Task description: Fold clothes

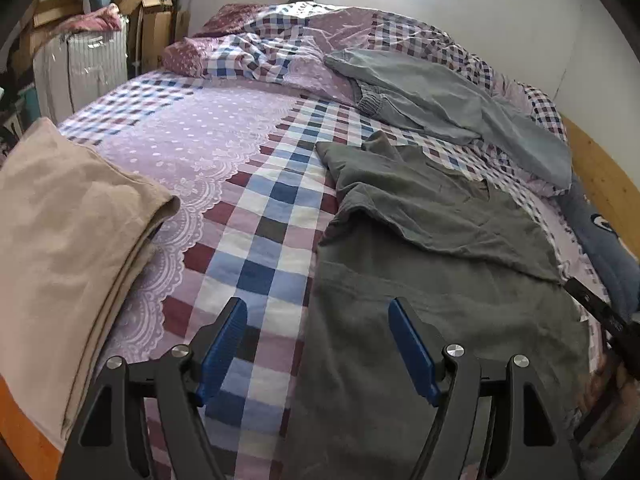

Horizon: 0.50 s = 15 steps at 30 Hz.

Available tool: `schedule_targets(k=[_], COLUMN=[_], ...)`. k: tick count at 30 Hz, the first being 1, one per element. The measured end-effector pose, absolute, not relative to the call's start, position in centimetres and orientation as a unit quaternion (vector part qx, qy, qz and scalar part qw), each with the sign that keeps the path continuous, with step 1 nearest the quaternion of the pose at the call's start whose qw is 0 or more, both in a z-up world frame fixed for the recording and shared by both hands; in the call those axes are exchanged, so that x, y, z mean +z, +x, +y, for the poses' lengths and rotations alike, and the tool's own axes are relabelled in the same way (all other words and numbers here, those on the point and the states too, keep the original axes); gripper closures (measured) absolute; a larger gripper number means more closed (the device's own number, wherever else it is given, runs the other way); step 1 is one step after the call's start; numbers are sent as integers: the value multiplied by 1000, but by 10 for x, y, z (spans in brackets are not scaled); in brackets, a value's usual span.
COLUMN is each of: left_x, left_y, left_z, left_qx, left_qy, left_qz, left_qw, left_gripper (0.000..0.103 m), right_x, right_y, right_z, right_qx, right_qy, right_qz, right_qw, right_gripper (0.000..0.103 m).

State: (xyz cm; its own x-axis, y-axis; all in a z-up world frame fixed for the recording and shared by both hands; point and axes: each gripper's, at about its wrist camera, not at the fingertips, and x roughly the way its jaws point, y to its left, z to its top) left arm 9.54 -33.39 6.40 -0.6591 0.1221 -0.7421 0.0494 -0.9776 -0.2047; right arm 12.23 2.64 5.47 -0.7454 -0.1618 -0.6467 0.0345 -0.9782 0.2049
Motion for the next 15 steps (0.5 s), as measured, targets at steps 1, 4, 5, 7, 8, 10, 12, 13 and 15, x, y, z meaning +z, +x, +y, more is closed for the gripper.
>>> schedule_targets(k=[1, 4, 5, 7, 8, 10, 12, 13, 15], left_x=[65, 66, 66, 62, 60, 57, 56, 56, 55], left_y=[99, 107, 107, 106, 104, 104, 105, 106, 106], left_z=[-334, -335, -335, -336, -336, -337, -337, -337, -336], left_qx=[908, 917, 918, 917, 915, 914, 919, 922, 924], left_qy=[-405, -385, -381, -382, -386, -389, -380, -377, -373], left_qz=[-104, -109, -109, -112, -114, -114, -104, -95, -84], left_qw=[16, -2, -5, -4, -2, 2, -2, -4, -1], left_gripper=[26, 26, 26, 26, 26, 26, 26, 26, 26], right_x=[55, 54, 54, 55, 56, 58, 61, 62, 63], right_y=[129, 146, 149, 154, 155, 157, 159, 158, 156], right_z=[19, 3, -1, -5, -7, -9, -12, -14, -17], right_qx=[-931, -930, -929, -925, -925, -927, -931, -932, -933], right_qy=[353, 359, 364, 372, 374, 368, 358, 356, 353], right_qz=[-80, -57, -54, -56, -57, -57, -54, -53, -47], right_qw=[52, 49, 47, 44, 43, 41, 39, 39, 43], right_gripper=[56, 52, 51, 46, 45, 38, 33, 31, 30])
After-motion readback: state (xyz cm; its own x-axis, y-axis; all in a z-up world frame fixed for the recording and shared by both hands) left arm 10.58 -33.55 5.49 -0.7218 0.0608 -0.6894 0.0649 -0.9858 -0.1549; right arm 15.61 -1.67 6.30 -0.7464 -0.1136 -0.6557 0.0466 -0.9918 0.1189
